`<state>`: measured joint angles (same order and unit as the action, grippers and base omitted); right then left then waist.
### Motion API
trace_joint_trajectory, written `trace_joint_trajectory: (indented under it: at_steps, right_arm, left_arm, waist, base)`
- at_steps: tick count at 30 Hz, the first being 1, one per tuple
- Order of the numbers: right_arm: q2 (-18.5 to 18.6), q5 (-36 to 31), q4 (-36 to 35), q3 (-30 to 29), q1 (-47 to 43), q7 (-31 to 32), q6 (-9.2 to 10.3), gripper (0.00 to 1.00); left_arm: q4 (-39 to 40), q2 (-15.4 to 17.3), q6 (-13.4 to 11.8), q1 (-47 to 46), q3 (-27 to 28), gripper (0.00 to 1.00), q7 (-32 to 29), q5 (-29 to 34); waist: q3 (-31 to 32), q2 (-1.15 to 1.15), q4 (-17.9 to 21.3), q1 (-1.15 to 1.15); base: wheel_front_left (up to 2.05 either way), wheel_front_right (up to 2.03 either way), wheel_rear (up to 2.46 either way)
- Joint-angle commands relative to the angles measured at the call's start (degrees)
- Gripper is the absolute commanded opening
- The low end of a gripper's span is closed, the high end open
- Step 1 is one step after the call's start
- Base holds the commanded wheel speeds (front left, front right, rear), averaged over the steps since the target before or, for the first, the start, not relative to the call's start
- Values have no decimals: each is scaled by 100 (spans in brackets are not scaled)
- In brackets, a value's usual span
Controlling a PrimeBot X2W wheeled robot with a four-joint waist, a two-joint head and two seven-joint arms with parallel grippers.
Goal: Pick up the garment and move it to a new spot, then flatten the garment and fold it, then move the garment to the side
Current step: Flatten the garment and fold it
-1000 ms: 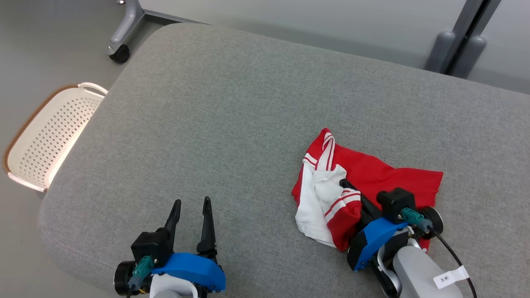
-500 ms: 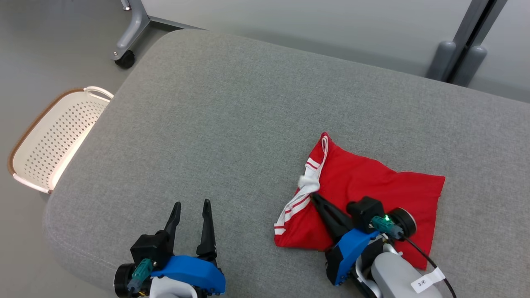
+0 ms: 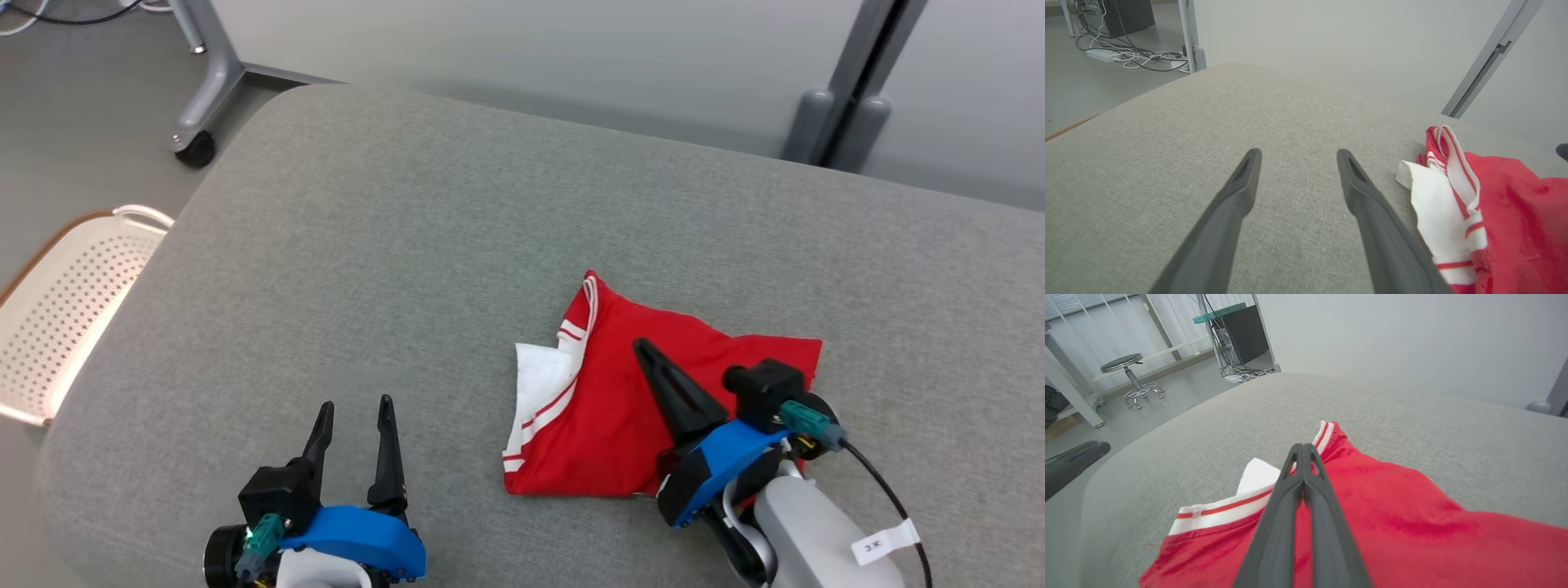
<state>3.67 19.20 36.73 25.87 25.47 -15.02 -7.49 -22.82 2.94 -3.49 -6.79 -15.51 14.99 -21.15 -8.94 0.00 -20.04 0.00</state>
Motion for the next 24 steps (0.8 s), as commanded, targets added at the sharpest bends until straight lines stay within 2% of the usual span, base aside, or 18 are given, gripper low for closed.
trace_joint_trajectory:
  at_steps: [1, 7, 17, 18, 19, 20, 24]
  right_arm:
    - [29, -108, -72, -242, -148, -15, 0, 0]
    - [10, -424, -272, -1199, -497, -15, 0, 0]
    - [-60, -763, -420, -1914, -1037, -15, 0, 0]
    - [-61, -771, -427, -1993, -1093, -15, 0, 5]
    - [-68, -773, -370, -2012, -1159, -15, 0, 42]
    - [-71, -753, -366, -2070, -1195, -16, 0, 100]
    - [-72, -712, -391, -2114, -1374, -15, 0, 100]
  left_arm:
    - [5, -8, 20, 22, 48, 100, 25, 58]
    - [-7, -7, 43, 25, 199, 100, 25, 169]
    - [5, -4, 9, 229, 547, 100, 25, 391]
    - [2, -6, 19, 251, 581, 100, 25, 403]
    - [10, -6, 32, 281, 634, 100, 25, 420]
    - [16, -6, 33, 307, 665, 100, 25, 440]
    - [27, -6, 56, 453, 777, 100, 25, 483]
  waist:
    - [122, 0, 208, 0]
    - [280, 0, 755, 0]
    - [552, 0, 1526, 0]
    - [580, 0, 1579, 0]
    - [615, 0, 1637, 0]
    - [637, 0, 1680, 0]
    - [751, 0, 1839, 0]
  base:
    - [0, 0, 0]
    - [0, 0, 0]
    - [0, 0, 0]
    - [0, 0, 0]
    - [0, 0, 0]
    - [0, 0, 0]
    - [0, 0, 0]
